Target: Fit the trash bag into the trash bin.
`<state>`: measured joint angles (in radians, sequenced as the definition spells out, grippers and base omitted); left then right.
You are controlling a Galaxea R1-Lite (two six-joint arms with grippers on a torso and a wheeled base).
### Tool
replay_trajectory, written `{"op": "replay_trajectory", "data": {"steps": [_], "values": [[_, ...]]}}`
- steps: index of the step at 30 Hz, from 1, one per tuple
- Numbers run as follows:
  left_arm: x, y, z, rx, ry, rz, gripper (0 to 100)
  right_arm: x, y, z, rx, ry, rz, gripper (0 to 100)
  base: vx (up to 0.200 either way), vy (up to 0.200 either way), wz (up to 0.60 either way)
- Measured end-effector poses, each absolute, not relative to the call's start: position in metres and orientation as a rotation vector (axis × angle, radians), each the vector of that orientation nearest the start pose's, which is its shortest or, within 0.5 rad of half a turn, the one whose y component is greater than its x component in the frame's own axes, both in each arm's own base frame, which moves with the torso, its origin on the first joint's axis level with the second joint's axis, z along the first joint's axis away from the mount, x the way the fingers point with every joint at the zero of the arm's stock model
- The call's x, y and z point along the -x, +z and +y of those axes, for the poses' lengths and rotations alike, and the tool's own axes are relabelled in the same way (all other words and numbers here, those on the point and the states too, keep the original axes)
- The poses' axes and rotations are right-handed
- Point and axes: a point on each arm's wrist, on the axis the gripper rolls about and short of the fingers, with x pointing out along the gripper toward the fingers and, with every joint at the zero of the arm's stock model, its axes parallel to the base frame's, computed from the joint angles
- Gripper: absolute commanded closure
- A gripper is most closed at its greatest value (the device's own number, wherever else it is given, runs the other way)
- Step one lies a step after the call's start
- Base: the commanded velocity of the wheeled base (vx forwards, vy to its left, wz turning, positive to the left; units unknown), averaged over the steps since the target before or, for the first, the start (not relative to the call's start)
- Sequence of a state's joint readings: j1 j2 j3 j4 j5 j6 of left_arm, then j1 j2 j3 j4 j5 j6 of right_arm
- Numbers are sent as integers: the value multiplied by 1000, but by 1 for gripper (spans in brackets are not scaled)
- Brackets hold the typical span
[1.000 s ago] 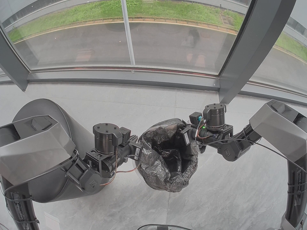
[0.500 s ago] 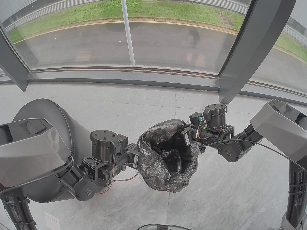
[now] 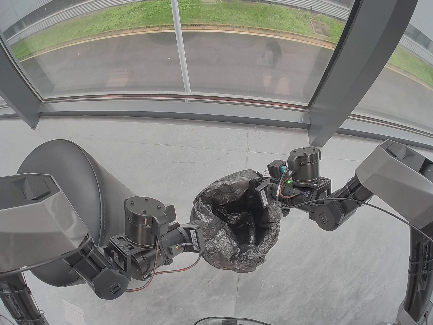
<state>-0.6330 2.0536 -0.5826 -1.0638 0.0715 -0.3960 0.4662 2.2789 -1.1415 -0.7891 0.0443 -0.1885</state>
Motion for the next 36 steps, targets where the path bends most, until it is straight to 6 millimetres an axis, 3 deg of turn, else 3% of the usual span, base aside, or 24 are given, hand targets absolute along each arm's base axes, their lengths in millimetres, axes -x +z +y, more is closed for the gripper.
{"op": "replay_trajectory", "data": {"steps": [5, 13, 14, 27, 36], "values": [[-258, 60, -192, 327, -542, 544, 100, -386, 66, 196, 256, 538, 295, 100, 0, 0, 0], [-258, 63, -188, 336, -525, 539, 100, -385, 68, 195, 256, 537, 294, 100, 0, 0, 0], [-258, 63, -188, 331, -519, 545, 0, -385, 68, 195, 255, 537, 294, 100, 0, 0, 0], [-261, 54, -185, 311, -485, 575, 0, -385, 70, 194, 252, 536, 293, 100, 0, 0, 0], [-275, 41, -183, 138, -353, 499, 0, -385, 70, 194, 250, 535, 292, 100, 0, 0, 0]]}}
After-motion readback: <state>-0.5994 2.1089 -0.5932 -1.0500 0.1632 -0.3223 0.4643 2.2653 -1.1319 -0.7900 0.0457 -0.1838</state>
